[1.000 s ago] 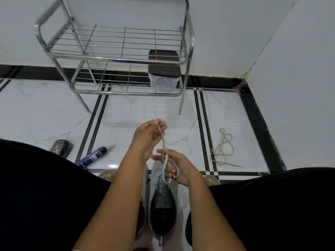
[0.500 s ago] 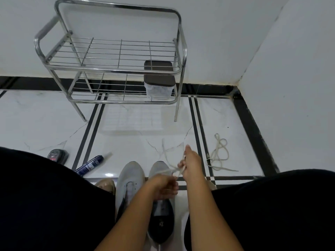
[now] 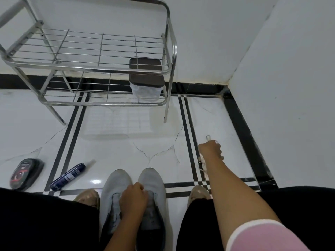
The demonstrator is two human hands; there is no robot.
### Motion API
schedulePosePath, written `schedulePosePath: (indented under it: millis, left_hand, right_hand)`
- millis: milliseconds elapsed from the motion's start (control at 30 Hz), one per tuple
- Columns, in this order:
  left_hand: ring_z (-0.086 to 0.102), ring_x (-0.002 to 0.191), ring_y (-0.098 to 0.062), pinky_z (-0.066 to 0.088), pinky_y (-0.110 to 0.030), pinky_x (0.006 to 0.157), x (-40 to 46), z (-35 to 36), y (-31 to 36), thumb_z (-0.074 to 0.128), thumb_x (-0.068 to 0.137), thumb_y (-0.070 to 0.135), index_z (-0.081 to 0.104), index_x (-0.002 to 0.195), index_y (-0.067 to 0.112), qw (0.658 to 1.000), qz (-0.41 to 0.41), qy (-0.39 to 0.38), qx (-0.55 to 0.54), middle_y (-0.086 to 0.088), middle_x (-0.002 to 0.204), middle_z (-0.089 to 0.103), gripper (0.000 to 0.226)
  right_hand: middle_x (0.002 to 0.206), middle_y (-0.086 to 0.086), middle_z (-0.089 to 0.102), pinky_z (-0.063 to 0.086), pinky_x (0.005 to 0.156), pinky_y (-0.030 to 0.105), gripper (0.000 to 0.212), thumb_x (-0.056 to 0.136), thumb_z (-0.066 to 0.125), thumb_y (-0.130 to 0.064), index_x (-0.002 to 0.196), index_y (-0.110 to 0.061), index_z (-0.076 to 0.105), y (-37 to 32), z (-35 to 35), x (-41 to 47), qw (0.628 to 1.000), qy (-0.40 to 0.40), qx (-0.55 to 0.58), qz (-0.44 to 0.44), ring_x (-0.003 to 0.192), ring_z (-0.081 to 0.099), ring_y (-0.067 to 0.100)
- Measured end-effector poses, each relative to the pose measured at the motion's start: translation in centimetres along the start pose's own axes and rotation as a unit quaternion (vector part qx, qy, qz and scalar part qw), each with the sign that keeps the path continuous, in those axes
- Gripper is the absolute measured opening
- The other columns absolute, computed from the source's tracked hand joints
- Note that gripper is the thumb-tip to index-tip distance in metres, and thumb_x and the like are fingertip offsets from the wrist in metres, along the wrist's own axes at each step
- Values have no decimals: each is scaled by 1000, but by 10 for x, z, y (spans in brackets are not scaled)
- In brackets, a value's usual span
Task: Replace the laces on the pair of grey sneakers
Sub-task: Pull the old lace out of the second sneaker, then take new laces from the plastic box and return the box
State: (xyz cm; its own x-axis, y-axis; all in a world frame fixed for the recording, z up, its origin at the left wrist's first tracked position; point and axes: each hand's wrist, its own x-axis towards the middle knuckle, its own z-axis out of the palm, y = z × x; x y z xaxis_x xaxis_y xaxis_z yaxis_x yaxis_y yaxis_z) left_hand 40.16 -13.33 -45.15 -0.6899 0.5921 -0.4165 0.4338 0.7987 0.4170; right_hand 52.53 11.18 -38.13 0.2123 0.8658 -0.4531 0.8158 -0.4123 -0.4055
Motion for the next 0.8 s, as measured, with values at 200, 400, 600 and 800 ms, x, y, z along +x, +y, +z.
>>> schedulePosePath:
  millis: [200, 400, 600, 800]
  left_hand:
    - [60, 97, -21, 49, -34, 83, 4, 7, -8, 47, 93, 16, 61, 110, 14, 993, 7, -8, -119, -5, 112, 63, 22]
    - [56, 105, -26, 47, -35, 85, -9, -13, -10, 51, 89, 23, 56, 114, 14, 998, -32, 31, -39, -7, 120, 57, 27]
    - [39, 133, -31, 37, -39, 106, -23, -44, -30, 57, 85, 27, 31, 141, 9, 968, -229, -98, -24, -14, 145, 35, 64]
    - [55, 120, -25, 46, -29, 92, -46, -52, -56, 41, 98, 31, 55, 128, 9, 964, -195, -161, 84, -10, 131, 56, 40]
  right_hand:
    - [119, 8, 59, 41, 99, 40, 21, 92, 57, -18, 109, -9, 65, 27, 31, -7, 979, 109, -165, -41, 114, 53, 28]
    - [104, 11, 68, 51, 71, 28, 17, 89, 54, -21, 93, -5, 60, 37, 62, -70, 948, -180, -220, -141, 90, 67, 26]
    - [126, 16, 59, 52, 91, 39, 73, 72, 72, -52, 127, -8, 53, 82, 108, -159, 874, -380, -294, -72, 105, 63, 30]
    - [130, 9, 56, 48, 89, 31, 44, 89, 56, -26, 131, -12, 54, 104, 114, -178, 890, -288, -341, -98, 116, 57, 25]
